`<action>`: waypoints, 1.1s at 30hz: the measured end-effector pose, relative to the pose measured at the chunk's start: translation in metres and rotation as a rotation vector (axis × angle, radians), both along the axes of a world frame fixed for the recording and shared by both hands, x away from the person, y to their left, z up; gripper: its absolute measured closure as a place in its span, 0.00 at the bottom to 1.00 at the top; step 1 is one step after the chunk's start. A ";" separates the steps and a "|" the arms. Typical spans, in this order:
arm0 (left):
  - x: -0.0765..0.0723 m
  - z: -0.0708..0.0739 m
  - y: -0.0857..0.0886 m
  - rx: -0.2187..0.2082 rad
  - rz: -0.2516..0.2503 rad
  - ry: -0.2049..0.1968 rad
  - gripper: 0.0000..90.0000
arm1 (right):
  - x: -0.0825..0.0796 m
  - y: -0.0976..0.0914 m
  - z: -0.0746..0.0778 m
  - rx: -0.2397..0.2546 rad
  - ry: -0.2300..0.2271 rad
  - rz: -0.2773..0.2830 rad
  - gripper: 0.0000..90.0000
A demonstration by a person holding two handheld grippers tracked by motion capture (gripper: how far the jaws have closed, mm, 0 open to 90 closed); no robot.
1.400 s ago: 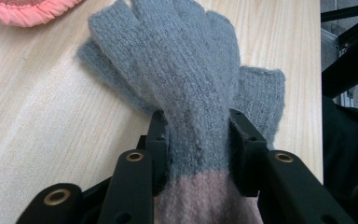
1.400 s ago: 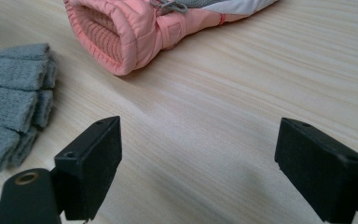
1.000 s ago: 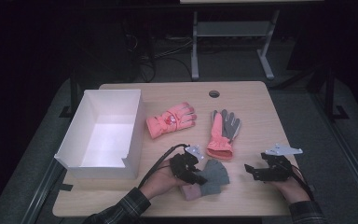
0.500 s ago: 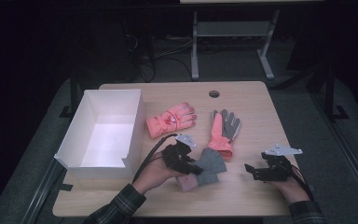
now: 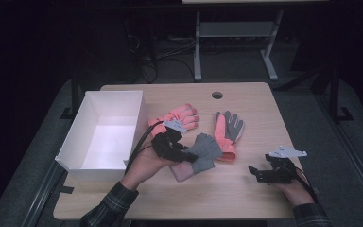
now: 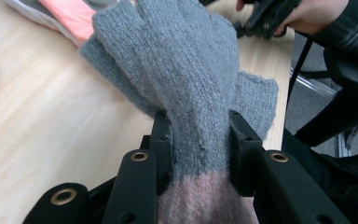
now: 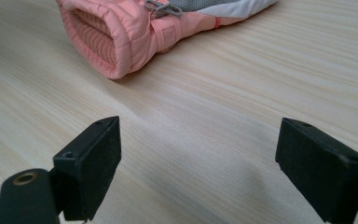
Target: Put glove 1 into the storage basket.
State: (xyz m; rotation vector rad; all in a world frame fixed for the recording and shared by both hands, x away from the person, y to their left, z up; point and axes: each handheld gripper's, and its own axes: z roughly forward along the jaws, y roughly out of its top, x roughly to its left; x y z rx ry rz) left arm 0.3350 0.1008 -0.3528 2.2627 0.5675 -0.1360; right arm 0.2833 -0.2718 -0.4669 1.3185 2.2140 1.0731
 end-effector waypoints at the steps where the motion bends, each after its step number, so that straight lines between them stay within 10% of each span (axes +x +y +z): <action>1: 0.001 0.004 0.003 -0.002 0.012 -0.003 0.75 | 0.000 0.000 0.000 0.000 -0.001 -0.001 0.15; 14: 0.016 0.030 0.033 -0.027 0.079 -0.044 0.75 | 0.000 -0.001 0.000 0.002 -0.003 -0.002 0.15; 33: 0.037 0.059 0.109 -0.036 0.309 -0.081 0.76 | 0.000 -0.002 0.000 0.004 0.003 -0.008 0.15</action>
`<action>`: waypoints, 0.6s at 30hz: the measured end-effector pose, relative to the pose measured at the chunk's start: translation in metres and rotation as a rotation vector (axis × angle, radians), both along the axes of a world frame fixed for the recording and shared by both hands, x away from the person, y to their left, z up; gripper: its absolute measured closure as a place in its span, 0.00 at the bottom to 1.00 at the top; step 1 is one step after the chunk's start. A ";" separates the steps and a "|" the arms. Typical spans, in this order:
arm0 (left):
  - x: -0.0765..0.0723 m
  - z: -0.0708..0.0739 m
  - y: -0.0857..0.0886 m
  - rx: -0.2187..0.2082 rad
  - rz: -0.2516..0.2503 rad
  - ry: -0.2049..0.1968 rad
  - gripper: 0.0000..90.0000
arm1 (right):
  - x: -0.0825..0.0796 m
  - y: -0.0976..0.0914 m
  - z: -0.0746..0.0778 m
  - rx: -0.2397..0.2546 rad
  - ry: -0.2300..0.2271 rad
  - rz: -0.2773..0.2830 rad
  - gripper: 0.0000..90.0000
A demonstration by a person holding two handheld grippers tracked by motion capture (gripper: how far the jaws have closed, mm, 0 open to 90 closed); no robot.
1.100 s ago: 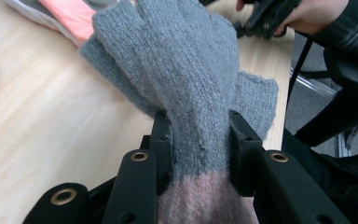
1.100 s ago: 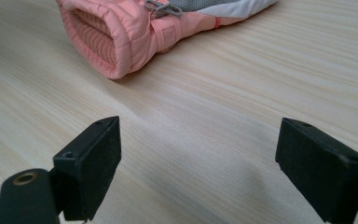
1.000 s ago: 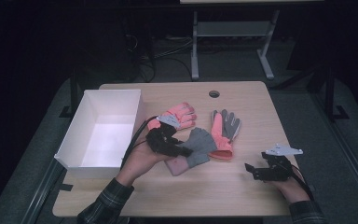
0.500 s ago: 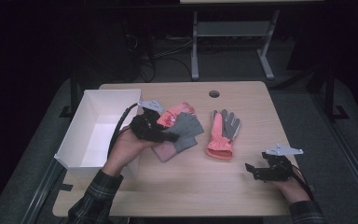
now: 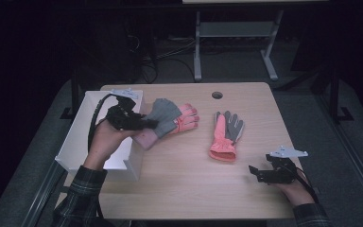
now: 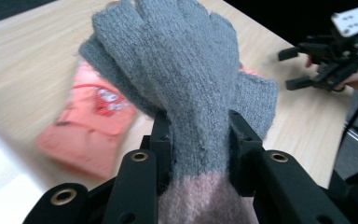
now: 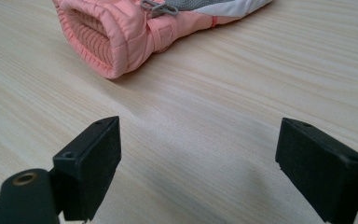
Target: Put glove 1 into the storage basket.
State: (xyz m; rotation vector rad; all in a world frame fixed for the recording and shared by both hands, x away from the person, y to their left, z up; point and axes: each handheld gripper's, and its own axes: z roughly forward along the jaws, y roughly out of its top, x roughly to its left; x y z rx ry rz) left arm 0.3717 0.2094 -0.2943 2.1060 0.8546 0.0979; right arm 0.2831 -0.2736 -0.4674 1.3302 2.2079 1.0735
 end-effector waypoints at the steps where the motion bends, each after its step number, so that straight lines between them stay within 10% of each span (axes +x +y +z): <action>1: 0.001 0.001 0.004 -0.004 0.014 0.000 0.76 | 0.000 0.000 0.000 0.001 0.001 0.000 0.15; 18: 0.007 -0.003 0.077 -0.008 0.267 -0.016 0.76 | 0.008 0.003 -0.001 0.003 0.000 0.030 0.15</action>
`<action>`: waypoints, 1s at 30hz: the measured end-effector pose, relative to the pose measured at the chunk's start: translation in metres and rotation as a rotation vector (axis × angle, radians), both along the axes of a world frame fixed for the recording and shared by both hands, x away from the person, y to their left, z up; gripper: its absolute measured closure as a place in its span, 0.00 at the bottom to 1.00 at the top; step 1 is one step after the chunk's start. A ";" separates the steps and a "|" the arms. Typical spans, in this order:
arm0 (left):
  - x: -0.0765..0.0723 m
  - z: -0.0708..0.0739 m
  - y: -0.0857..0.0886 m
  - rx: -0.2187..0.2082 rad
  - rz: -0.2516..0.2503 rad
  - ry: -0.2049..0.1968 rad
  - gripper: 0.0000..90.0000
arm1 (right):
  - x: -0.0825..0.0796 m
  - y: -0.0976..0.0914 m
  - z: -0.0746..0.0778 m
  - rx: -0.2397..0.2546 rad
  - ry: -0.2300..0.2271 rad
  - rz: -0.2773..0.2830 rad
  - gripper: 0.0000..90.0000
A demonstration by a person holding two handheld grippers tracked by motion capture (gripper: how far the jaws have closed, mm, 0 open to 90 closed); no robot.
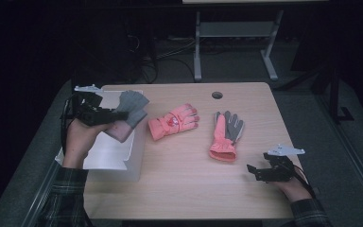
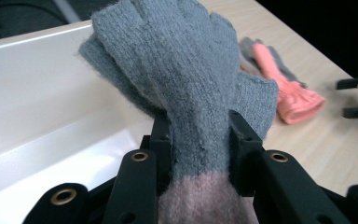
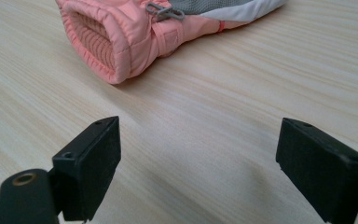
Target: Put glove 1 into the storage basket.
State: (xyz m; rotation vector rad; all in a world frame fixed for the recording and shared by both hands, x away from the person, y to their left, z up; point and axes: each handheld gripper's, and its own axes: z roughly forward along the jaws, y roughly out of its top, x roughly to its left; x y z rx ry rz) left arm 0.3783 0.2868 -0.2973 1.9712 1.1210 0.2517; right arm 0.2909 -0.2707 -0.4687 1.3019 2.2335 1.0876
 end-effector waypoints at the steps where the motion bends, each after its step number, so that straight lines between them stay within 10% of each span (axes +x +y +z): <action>1: 0.001 -0.001 0.004 0.010 0.010 0.005 0.76 | 0.001 0.000 0.000 0.003 -0.002 0.001 0.15; 11: 0.018 -0.039 0.038 0.079 0.160 0.072 0.75 | 0.003 0.002 0.001 0.007 -0.016 0.012 0.15; 30: 0.044 -0.105 0.045 0.273 0.253 0.219 0.73 | 0.003 0.003 0.001 0.007 -0.011 0.016 0.15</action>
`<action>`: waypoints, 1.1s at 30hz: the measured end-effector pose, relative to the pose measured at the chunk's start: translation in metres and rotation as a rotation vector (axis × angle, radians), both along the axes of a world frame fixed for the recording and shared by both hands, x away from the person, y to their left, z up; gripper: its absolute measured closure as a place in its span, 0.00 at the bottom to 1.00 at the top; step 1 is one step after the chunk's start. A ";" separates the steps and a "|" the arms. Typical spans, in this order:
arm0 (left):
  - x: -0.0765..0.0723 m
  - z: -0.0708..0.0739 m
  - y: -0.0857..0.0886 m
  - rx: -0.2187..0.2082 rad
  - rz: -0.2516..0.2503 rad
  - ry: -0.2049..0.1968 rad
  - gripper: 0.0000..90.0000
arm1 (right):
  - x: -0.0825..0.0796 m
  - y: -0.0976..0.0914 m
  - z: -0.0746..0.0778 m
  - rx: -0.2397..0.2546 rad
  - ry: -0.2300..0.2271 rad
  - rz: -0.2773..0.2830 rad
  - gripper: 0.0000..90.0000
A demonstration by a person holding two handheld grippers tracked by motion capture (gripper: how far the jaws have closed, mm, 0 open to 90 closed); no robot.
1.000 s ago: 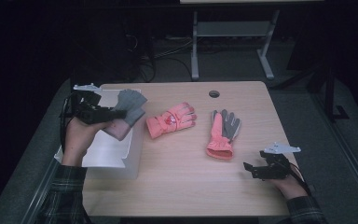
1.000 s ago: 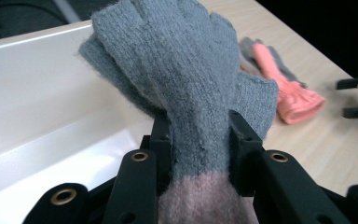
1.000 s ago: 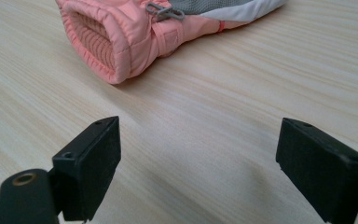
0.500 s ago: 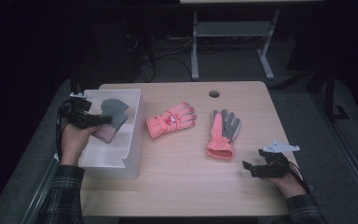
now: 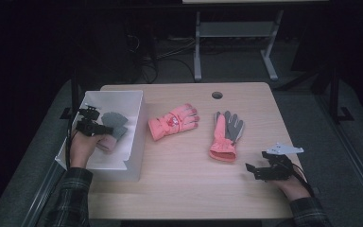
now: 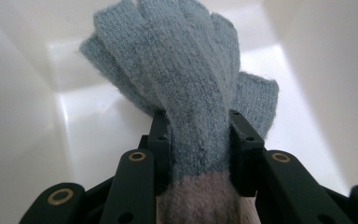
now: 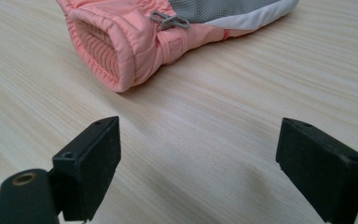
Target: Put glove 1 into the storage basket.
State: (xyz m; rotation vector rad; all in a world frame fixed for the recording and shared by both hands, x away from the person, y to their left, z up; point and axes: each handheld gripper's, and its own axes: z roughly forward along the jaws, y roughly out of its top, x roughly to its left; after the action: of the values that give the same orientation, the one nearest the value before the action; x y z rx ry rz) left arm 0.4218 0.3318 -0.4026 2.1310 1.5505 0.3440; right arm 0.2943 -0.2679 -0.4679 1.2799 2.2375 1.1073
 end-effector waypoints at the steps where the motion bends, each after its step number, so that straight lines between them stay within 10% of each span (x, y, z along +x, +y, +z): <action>1: 0.001 -0.005 -0.001 0.024 0.004 0.013 0.72 | 0.000 0.000 0.000 0.001 0.001 -0.001 0.15; 5: 0.002 -0.011 -0.005 0.087 0.011 0.024 0.65 | -0.001 0.000 0.000 0.001 -0.001 0.001 0.15; 16: 0.001 -0.009 -0.011 0.072 0.039 -0.001 0.32 | -0.002 -0.001 0.000 0.001 0.001 0.005 0.15; 25: -0.004 0.024 -0.015 0.032 0.020 -0.086 0.25 | -0.002 0.000 0.000 0.000 0.002 0.005 0.15; 33: -0.013 0.066 -0.031 -0.085 -0.122 -0.138 0.21 | -0.001 0.000 -0.001 0.007 0.008 0.006 0.15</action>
State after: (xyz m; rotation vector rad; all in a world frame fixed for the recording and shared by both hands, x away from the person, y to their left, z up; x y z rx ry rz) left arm 0.4088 0.3005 -0.3361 2.0785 1.3287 0.3683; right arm 0.2931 -0.2678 -0.4685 1.2828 2.2471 1.1146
